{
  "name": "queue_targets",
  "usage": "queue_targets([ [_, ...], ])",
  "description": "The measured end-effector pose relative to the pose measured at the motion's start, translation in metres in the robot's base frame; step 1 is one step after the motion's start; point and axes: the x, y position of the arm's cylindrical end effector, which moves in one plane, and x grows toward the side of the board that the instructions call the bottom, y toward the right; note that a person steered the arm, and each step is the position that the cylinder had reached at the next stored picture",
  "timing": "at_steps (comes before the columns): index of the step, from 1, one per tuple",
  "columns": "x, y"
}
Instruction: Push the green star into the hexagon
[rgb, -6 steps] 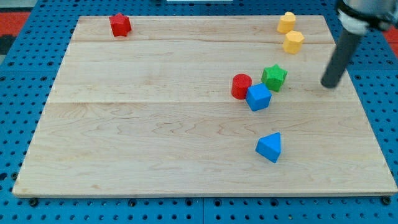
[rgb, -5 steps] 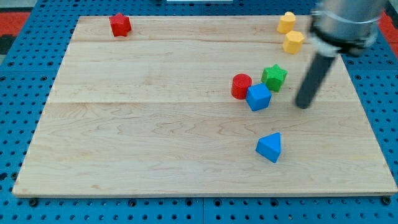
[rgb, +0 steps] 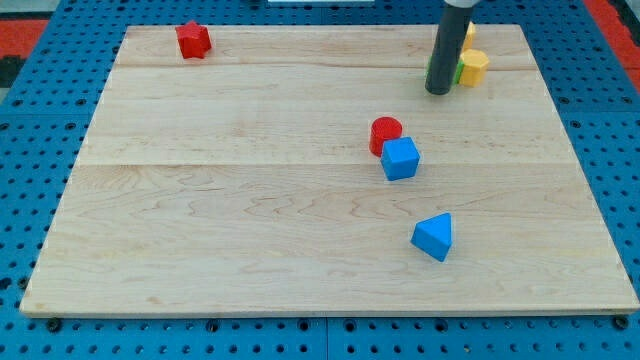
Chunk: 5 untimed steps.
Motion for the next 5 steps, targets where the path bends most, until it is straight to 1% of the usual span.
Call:
queue_targets([
  [1,0.035,-0.003],
  [2,0.102,0.003],
  [3,0.137,-0.012],
  [4,0.142,-0.062],
  [5,0.146,-0.087],
])
